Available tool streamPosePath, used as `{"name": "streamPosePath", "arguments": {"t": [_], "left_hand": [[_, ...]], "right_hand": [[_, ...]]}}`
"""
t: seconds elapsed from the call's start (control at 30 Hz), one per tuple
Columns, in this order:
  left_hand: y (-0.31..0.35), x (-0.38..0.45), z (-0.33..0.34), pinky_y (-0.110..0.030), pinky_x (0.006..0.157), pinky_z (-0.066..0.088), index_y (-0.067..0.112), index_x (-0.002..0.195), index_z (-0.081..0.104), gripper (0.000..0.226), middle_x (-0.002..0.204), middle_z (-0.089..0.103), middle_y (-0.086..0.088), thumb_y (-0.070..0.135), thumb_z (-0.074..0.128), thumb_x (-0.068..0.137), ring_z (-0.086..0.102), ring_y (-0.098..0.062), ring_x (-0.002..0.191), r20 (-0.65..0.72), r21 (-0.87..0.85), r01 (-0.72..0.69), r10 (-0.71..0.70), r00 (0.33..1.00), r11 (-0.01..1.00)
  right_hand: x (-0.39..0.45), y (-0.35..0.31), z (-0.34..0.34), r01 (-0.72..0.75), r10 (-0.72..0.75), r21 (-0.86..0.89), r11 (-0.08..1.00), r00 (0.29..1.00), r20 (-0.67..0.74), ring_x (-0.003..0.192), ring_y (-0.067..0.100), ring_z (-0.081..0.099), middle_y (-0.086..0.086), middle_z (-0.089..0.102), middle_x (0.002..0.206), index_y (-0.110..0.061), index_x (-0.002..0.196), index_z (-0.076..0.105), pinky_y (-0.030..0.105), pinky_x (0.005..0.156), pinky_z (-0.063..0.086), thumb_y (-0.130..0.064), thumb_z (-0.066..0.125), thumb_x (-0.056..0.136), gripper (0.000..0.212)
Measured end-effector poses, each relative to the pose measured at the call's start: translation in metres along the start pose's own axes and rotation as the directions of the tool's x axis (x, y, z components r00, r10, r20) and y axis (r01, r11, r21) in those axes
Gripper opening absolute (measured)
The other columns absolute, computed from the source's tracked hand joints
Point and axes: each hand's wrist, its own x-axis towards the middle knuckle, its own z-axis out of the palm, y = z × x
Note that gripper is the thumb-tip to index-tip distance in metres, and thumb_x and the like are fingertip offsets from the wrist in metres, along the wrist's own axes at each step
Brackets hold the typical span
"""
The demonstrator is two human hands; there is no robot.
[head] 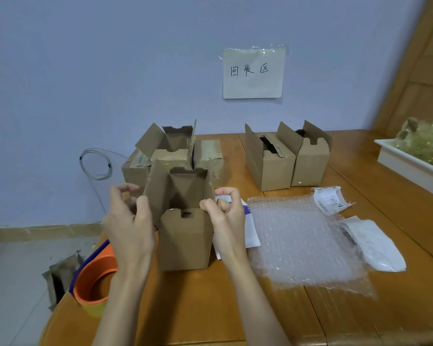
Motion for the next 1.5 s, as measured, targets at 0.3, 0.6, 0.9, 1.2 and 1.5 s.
{"name": "streamPosePath", "arguments": {"t": [0.3, 0.6, 0.9, 1.2, 1.5], "left_hand": [[-0.014, 0.003, -0.007, -0.054, 0.054, 0.051, 0.020, 0.098, 0.052, 0.004, 0.073, 0.062, -0.006, 0.020, 0.049, 0.096, 0.058, -0.027, 0.063, 0.019, 0.067, 0.042, -0.044, 0.999, 0.997], [-0.009, 0.006, -0.011, -0.035, 0.068, 0.043, 0.025, 0.097, 0.054, 0.026, 0.089, 0.064, 0.003, 0.035, 0.033, 0.084, 0.054, -0.008, 0.076, 0.113, 0.218, 0.002, -0.027, 0.993, 0.976], [-0.008, 0.004, -0.012, -0.032, 0.056, 0.047, 0.039, 0.118, 0.060, 0.043, 0.085, 0.064, 0.014, 0.027, 0.029, 0.090, 0.052, -0.004, 0.057, 0.148, 0.271, -0.099, 0.060, 0.987, 0.958], [-0.002, -0.002, -0.006, -0.026, 0.058, 0.038, 0.035, 0.104, 0.064, 0.023, 0.091, 0.065, 0.011, 0.024, 0.055, 0.087, 0.047, -0.007, 0.060, 0.187, 0.304, -0.051, -0.007, 0.982, 0.951], [0.005, -0.005, -0.004, -0.025, 0.063, 0.047, 0.035, 0.114, 0.061, 0.033, 0.108, 0.066, 0.012, 0.023, 0.059, 0.083, 0.054, -0.005, 0.056, 0.179, 0.296, 0.009, -0.064, 0.982, 0.955]], "right_hand": [[0.028, 0.011, -0.019, -0.088, 0.057, -0.142, 0.986, 0.976, -0.208, 0.071, 0.011, 0.053, -0.006, 0.055, 0.075, -0.019, 0.084, 0.057, 0.031, 0.064, 0.046, -0.050, 0.054, 0.092, 0.033], [0.049, 0.045, -0.044, -0.226, 0.066, -0.953, 0.203, 0.974, -0.217, 0.123, 0.026, 0.042, 0.010, 0.044, 0.137, -0.013, 0.141, 0.030, 0.035, 0.099, 0.034, -0.061, 0.065, 0.080, 0.085], [0.056, 0.032, -0.032, -0.069, -0.069, -0.867, 0.493, 0.991, -0.118, 0.111, 0.022, 0.055, 0.006, 0.051, 0.127, -0.026, 0.132, 0.041, 0.025, 0.074, 0.050, -0.023, 0.075, 0.083, 0.060], [0.056, -0.028, -0.030, 0.131, -0.387, -0.704, 0.698, 0.896, -0.217, 0.097, 0.006, 0.047, 0.002, 0.046, 0.117, -0.021, 0.125, 0.059, 0.004, 0.060, 0.037, -0.020, 0.068, 0.089, 0.037], [0.062, -0.110, 0.007, 0.421, -0.509, -0.569, 0.706, 0.861, 0.005, 0.094, 0.000, 0.050, -0.005, 0.044, 0.112, -0.021, 0.123, 0.060, -0.004, 0.060, 0.037, -0.026, 0.069, 0.089, 0.036]]}}
